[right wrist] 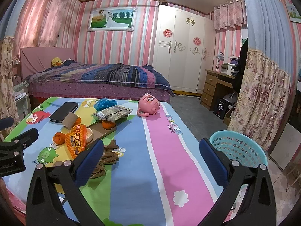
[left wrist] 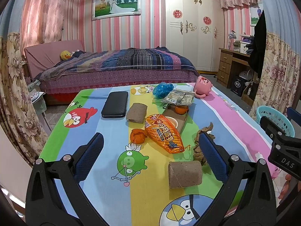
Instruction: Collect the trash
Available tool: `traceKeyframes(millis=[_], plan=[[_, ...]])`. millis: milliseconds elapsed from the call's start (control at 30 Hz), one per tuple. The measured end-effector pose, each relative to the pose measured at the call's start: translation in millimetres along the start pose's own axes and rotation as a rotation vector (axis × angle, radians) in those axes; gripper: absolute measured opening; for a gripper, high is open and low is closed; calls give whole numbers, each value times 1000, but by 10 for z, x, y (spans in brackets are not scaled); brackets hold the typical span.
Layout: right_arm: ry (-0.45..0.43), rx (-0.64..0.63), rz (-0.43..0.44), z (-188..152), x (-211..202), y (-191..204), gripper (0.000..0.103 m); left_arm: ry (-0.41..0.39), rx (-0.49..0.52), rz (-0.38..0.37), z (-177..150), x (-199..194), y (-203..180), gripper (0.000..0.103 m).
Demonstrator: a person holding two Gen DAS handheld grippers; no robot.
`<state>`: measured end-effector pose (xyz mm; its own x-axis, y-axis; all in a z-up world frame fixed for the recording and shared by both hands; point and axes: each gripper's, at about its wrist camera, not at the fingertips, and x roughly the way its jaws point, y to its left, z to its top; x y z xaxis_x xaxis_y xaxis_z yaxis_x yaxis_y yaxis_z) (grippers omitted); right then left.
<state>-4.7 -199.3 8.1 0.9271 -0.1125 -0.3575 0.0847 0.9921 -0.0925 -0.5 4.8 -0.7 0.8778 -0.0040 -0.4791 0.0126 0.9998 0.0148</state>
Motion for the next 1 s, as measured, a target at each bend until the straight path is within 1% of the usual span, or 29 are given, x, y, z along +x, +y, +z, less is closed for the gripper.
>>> traceKeyframes(millis=[1000], plan=[[0,10,-17,6,18,-40,99,7,-3,-6,-11,0,1,98]])
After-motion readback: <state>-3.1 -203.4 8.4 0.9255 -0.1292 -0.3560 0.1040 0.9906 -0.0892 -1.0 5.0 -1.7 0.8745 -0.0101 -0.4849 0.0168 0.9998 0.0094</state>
